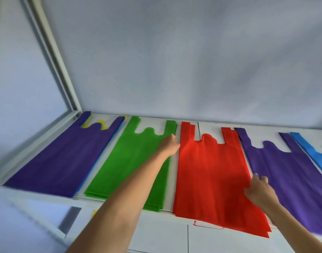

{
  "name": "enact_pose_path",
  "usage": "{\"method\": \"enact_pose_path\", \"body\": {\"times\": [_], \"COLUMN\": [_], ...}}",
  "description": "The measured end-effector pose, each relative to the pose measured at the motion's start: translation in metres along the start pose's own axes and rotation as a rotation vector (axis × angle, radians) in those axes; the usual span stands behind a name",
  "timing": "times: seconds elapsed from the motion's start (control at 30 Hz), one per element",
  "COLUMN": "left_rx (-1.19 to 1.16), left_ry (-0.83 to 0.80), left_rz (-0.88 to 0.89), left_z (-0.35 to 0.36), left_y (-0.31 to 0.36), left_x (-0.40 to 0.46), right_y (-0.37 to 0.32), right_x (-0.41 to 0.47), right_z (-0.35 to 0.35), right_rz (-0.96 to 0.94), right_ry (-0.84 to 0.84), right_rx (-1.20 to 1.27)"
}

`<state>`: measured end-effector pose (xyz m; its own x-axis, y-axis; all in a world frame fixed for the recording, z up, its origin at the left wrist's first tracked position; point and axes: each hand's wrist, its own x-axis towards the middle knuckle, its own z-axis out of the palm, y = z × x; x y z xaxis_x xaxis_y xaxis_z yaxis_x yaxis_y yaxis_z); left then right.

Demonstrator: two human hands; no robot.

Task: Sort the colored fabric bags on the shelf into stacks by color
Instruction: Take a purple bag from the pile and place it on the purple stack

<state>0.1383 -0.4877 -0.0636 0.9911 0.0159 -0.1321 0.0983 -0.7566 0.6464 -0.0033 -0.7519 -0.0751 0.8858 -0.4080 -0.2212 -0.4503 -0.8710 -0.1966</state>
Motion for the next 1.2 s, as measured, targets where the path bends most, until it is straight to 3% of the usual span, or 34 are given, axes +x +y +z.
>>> {"method": "enact_pose_path", "body": {"times": [0.13,0.4,0.6,0.77,0.9,1.2], "left_rx": [0.151,0.317,0.394,0.478,0.436,0.339], "left_ry": [0.145,0.291,0.223,0.103,0.016,0.05], "left_rz": [0.111,0.012,-0.116,-0.197,-0.212,-0.202], "left_z": [-0.079,-0.237,-0.295,-0.315,-0.315,-0.31], "left_y": [-0.03,-0.168,-0.296,-0.374,-0.398,-0.414], "left_x": [-0.002,-0.02,-0.03,-0.03,-0.022,-0.012], "right_y": [-0.055,-0.27,-0.409,-0.467,-0.486,-0.503], "right_x": [-0.019,-0.063,-0.108,-0.132,-0.139,-0.135], "right_z": [-0.02,-0.001,0.061,0.12,0.14,0.144], "right_rz": [-0.109,-0.425,-0.563,-0.486,-0.375,-0.188], "right_ry": [0.146,0.147,0.039,-0.091,-0.081,-0.088], "right_rx": [-0.241,-0.038,0.111,0.111,0.109,0.347]}}
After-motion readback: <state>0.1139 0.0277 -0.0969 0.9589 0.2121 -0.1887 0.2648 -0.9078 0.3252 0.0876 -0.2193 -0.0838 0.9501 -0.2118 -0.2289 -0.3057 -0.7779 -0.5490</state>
